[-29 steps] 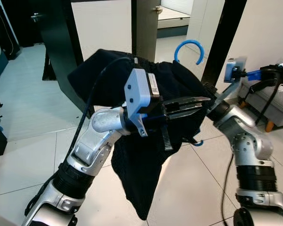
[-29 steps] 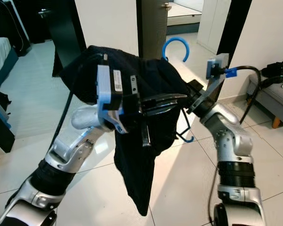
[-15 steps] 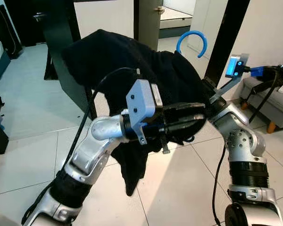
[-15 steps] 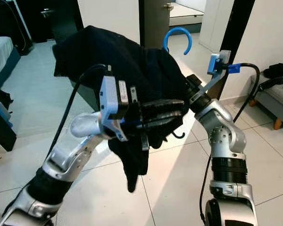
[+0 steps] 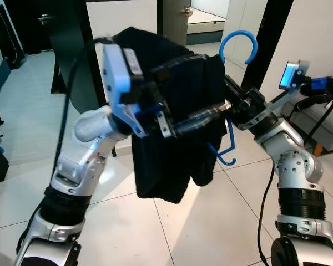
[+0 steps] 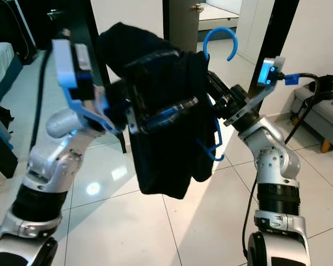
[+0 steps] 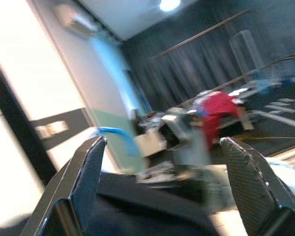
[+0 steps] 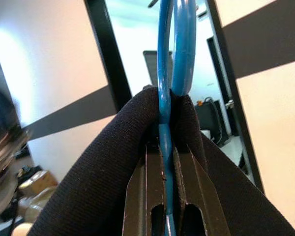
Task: Hang hanger
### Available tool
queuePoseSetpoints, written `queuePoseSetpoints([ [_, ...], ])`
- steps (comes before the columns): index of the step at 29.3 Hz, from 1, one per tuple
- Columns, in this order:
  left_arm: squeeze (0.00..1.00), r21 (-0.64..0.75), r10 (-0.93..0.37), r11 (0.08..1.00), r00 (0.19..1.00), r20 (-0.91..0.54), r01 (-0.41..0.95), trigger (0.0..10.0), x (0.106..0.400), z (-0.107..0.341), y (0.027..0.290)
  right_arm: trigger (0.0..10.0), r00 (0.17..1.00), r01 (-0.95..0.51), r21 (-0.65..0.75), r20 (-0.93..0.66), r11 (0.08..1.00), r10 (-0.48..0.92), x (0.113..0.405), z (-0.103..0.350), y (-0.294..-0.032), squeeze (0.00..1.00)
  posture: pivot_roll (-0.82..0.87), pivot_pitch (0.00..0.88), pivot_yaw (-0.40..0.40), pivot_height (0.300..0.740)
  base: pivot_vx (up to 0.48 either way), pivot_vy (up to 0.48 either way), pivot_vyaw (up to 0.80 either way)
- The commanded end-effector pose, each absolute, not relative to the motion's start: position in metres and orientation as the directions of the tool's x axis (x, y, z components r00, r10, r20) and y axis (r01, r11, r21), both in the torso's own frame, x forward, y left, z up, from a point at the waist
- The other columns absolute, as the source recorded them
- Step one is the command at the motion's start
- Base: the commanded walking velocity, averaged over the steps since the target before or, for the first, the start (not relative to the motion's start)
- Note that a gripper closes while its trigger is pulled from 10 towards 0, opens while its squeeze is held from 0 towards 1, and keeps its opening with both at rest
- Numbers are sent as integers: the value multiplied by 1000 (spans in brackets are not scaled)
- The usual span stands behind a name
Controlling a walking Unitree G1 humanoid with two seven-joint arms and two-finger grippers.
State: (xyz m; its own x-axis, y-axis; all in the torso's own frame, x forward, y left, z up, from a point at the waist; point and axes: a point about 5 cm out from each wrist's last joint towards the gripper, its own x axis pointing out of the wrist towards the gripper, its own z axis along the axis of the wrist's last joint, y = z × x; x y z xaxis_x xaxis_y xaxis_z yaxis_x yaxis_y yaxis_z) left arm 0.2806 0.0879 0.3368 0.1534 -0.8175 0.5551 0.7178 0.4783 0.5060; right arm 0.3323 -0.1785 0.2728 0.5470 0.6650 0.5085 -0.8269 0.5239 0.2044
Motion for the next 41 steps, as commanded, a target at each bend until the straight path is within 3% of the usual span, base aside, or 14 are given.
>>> queuePoseSetpoints([
  [1,1000,541,-792,547,186,582,639,10000,284,351,101,10000,474,-865,135,534,483,700,324,282,-178,0,22,0,-18,740,0,0,0],
  [5,1000,588,-759,636,266,594,500,10000,297,370,129,10000,445,-879,69,471,471,762,315,275,-189,0,28,0,-18,740,0,0,0],
  [6,827,588,-739,668,312,597,456,10000,305,377,145,10000,414,-896,39,437,443,799,309,273,-195,0,28,0,-14,740,0,0,0],
  [7,180,595,-739,671,329,588,442,10000,310,383,157,10000,388,-909,21,409,416,826,303,271,-202,0,24,0,-11,740,0,0,0],
  [8,0,610,-763,643,313,566,463,10000,310,387,163,10000,382,-912,14,395,410,836,300,272,-210,0,24,0,-11,740,0,0,0],
  [10,0,629,-793,603,285,538,491,10000,308,389,164,10000,383,-912,13,392,411,837,298,274,-216,0,18,0,-5,740,0,0,0],
  [13,0,710,-907,418,210,366,567,10000,301,380,154,10000,385,-909,11,407,417,829,294,278,-229,0,11,0,4,740,0,0,0],
  [15,0,726,-929,368,203,309,581,10000,299,375,152,10000,394,-903,10,417,430,819,294,280,-231,0,11,0,4,740,0,0,0],
  [16,0,743,-960,278,200,196,609,10000,296,365,151,10000,407,-892,12,455,452,792,294,285,-238,0,8,0,8,740,0,0,0],
  [20,0,737,-973,215,201,110,641,10000,292,357,155,10000,380,-899,0,498,438,780,288,292,-242,0,8,0,10,740,0,0,0],
  [30,0,790,-957,251,267,115,560,10000,288,375,178,10000,360,-889,-44,549,456,754,284,313,-262,0,21,0,5,740,0,0,0],
  [32,0,811,-948,301,247,200,502,10000,285,386,168,10000,378,-861,-52,598,505,707,286,326,-270,0,21,0,5,740,0,0,0],
  [37,0,797,-940,339,224,259,500,10000,283,381,154,10000,407,-835,-37,631,549,661,290,333,-270,0,21,0,5,740,0,0,0],
  [41,0,722,-896,439,195,400,535,10000,283,374,131,10000,480,-786,9,638,618,602,303,335,-264,0,21,0,5,740,0,0,0],
])
